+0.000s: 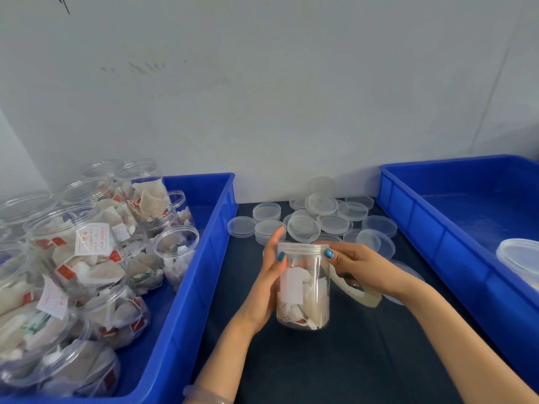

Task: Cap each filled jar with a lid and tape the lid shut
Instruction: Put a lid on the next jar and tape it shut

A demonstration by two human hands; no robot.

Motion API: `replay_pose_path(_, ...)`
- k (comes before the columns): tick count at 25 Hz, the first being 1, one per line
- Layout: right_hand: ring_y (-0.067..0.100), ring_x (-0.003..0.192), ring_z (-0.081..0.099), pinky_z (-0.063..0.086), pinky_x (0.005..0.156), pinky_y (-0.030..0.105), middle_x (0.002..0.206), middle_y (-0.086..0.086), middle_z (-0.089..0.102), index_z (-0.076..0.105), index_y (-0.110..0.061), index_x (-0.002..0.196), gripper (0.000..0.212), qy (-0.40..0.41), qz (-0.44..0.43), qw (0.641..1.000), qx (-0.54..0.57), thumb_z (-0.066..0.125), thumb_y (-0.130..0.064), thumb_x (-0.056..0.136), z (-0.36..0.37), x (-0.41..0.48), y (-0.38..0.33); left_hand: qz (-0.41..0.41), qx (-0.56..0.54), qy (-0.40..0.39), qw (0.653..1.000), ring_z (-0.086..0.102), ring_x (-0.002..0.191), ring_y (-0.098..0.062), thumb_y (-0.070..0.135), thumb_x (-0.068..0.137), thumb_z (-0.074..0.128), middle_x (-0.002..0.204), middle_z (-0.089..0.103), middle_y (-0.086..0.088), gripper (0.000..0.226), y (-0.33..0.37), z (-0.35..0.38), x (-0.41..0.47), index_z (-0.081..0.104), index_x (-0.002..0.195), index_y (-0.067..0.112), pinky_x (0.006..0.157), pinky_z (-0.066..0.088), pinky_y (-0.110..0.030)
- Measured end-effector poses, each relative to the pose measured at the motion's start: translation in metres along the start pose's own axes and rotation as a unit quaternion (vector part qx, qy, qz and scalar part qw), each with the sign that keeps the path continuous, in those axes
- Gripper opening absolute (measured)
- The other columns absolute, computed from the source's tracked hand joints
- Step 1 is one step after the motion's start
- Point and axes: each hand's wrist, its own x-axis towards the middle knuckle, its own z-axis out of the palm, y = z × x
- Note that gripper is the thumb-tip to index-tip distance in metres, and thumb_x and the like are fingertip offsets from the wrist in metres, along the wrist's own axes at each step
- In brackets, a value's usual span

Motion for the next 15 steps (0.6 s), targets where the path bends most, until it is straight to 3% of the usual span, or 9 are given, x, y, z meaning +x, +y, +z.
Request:
replay_pose_path(3,-0.002,0.050,0.046,0.038,0.052,0.011,0.057,-0.019,0.052,0.062,-0.047,0.119,0.036,-0.016,-0.019,1.000,-0.004,0.054,-0.055,0.086,0.002,-0.005,0.001,-0.008,0.009,-0.008,1.000,0.044,0.140,-0.020,0.053,0.097,0.041,0.156,0.039,0.006,0.051,-0.006,0.003,-0.001,0.029,0.147,0.057,0.117,0.031,-0.054)
replay_pose_path(5,-0.014,0.057,0.055,0.040,0.054,0.003,0.068,-0.033,0.062,0.059,-0.042,0.122,0.035,0.001,-0.033,0.999,-0.010,0.058,-0.048,0.088,0.005,-0.006,0.000,-0.020,0.044,-0.006,0.999,0.040,0.142,-0.015,0.073,0.087,0.045,0.157,0.038,0.008,0.065,-0.006,0.003,0.000,0.026,0.147,0.058,0.120,0.028,-0.049)
replay_pose_path(7,-0.017,0.061,0.056,0.040,0.053,0.002,0.078,-0.039,0.064,0.060,-0.046,0.123,0.040,0.041,-0.030,0.998,-0.029,0.062,-0.055,0.084,0.009,-0.007,-0.002,-0.018,0.107,-0.013,0.994,0.034,0.139,0.006,0.093,0.065,0.049,0.159,0.029,0.017,0.100,-0.004,0.001,0.000,0.016,0.152,0.055,0.117,0.031,-0.024)
replay_pose_path(8,-0.017,0.064,0.058,0.040,0.052,0.003,0.081,-0.040,0.064,0.060,-0.049,0.123,0.044,0.050,-0.026,0.997,-0.048,0.061,-0.062,0.081,0.010,-0.006,-0.005,-0.019,0.135,-0.015,0.991,0.033,0.134,0.013,0.096,0.056,0.052,0.157,0.026,0.018,0.116,-0.003,0.000,0.001,0.012,0.154,0.050,0.107,0.034,-0.010)
replay_pose_path(10,-0.011,0.073,0.063,0.039,0.055,0.009,0.090,-0.034,0.069,0.058,-0.056,0.123,0.052,0.047,-0.010,0.995,-0.088,0.057,-0.076,0.075,0.010,-0.006,-0.008,-0.018,0.177,-0.002,0.984,0.039,0.126,0.011,0.095,0.044,0.062,0.147,0.030,0.017,0.134,0.000,-0.001,0.002,0.012,0.155,0.042,0.093,0.040,-0.003)
replay_pose_path(13,0.002,0.055,0.058,0.044,0.057,0.019,0.077,-0.018,0.070,0.049,-0.062,0.130,0.057,0.029,0.007,0.991,-0.130,0.047,-0.082,0.076,0.008,-0.007,-0.010,0.011,0.151,0.063,0.986,0.053,0.121,0.006,0.076,0.046,0.081,0.132,0.053,0.024,0.122,-0.004,0.000,0.001,0.027,0.150,0.040,0.089,0.046,-0.008)
replay_pose_path(15,0.000,0.066,0.062,0.051,0.069,0.025,0.083,-0.019,0.070,0.047,-0.060,0.131,0.060,0.037,0.026,0.988,-0.151,0.038,-0.083,0.076,0.008,-0.012,-0.011,0.024,0.108,0.122,0.986,0.060,0.115,0.003,0.058,0.053,0.085,0.117,0.066,0.022,0.101,-0.010,0.001,0.000,0.038,0.141,0.042,0.087,0.049,-0.014)
